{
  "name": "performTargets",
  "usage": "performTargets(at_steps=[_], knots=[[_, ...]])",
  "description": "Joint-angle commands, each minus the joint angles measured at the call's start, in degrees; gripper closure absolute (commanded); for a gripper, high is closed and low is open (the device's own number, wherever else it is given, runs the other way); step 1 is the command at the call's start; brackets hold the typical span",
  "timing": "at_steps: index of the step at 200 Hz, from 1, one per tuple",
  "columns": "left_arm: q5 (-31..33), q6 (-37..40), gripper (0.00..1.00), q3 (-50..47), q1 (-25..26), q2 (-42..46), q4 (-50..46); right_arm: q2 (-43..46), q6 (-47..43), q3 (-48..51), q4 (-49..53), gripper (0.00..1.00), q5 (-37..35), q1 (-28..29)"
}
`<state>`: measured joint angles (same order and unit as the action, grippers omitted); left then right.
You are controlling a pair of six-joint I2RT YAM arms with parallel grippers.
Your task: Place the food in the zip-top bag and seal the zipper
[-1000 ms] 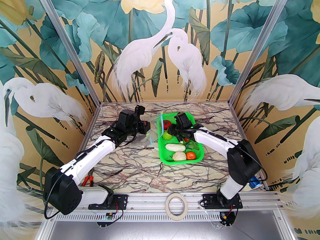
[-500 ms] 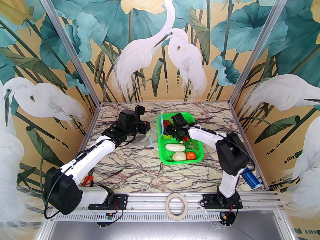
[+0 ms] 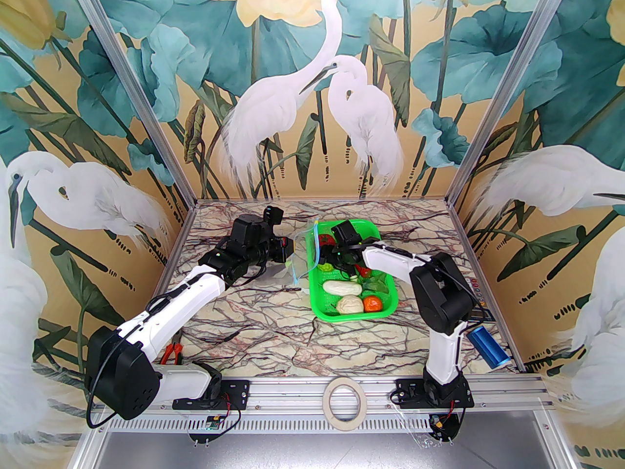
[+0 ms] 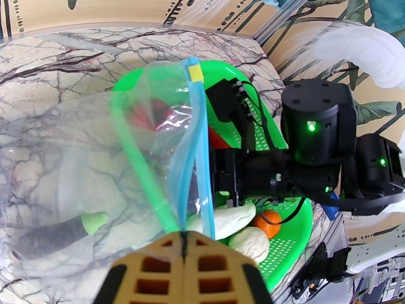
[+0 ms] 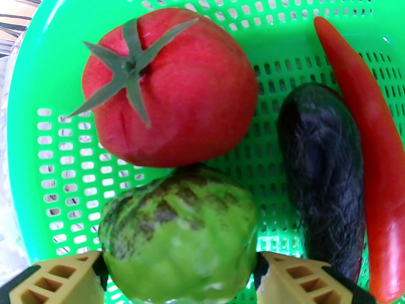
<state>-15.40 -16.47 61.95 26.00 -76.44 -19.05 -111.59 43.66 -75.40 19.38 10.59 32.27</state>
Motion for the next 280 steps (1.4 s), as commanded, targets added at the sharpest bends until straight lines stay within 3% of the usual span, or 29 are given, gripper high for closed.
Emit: performTargets(at_steps=[1, 19, 47, 91, 218, 248, 280], knots=[[-0.33, 1.01, 1.0, 0.1, 0.19, 0.77, -0.88, -2.76, 0.37, -0.38, -1.07, 0.25, 0.5, -0.09], [-0.42, 1.0, 1.0, 0.11, 0.19, 0.77, -0.9, -3.26, 0.46, -0.2, -2.08, 0.33, 1.36, -0.17], [-0.25, 1.07, 1.0, 0.02, 0.24, 1.03, -1.01, -2.07, 1.05, 2.11, -4.43, 0.58, 1.25, -0.41], [-0.22, 1.09, 1.0, 0.01, 0.19, 1.12, -1.17, 3.08, 1.1, 6.32, -6.63, 0.7, -1.02, -0.81], [-1.32, 0.88, 1.0, 1.91, 0.19, -1.64, -0.75, 23.17, -3.68, 8.17, 0.99, 0.7, -9.67, -0.81], [-1.65, 0.61, 1.0, 3.1, 0.19, -2.81, -0.6, 28.15, -5.11, 7.18, 2.7, 0.71, -8.8, -0.63], [-2.0, 0.06, 1.0, 3.91, 0.19, -3.71, -0.2, 29.94, -5.67, 6.13, 2.36, 0.71, -3.22, 0.25]])
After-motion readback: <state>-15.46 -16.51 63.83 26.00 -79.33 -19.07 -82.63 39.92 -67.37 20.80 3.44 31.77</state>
